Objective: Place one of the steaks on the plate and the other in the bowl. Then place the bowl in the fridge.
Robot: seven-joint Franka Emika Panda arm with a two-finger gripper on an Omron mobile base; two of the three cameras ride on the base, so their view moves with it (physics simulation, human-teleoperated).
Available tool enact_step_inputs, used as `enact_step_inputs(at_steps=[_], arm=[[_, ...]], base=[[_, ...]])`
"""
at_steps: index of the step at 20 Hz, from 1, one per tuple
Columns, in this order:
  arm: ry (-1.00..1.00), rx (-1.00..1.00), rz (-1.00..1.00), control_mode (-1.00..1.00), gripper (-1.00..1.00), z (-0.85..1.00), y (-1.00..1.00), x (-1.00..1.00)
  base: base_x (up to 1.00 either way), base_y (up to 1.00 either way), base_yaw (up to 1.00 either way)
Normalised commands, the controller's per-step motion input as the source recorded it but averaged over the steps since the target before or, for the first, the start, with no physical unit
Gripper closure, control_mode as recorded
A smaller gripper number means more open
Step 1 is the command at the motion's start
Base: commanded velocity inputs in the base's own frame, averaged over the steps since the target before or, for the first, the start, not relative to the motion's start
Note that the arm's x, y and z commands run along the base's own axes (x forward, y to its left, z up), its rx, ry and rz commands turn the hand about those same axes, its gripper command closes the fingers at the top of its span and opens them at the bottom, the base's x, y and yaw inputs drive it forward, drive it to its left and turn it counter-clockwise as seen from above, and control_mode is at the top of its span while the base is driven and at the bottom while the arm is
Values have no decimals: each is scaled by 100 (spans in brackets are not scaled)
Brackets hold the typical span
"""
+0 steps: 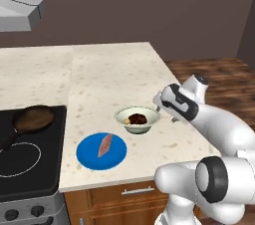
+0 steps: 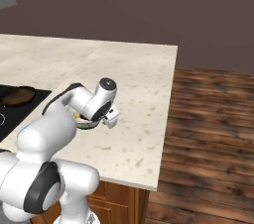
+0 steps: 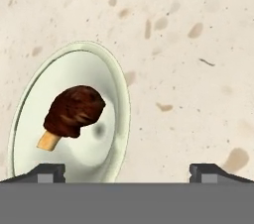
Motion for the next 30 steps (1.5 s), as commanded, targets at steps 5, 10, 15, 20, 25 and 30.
enact_step_inputs(at_steps=[5, 10, 15, 20, 25, 30], arm=[[-5, 7, -1, -100, -100, -40, 0, 20], [-1, 7, -2, -100, -100, -35, 0, 26], [0, 3, -1, -100, -100, -19, 4, 25], [0, 0, 0, -100, -100, -12, 8, 22], [0, 0, 0, -100, -100, -12, 7, 14], [0, 0, 0, -100, 100, -9, 7, 5]], base=[[0, 0, 0], [0, 0, 0], [0, 0, 0], [0, 0, 0], [0, 0, 0], [0, 0, 0]])
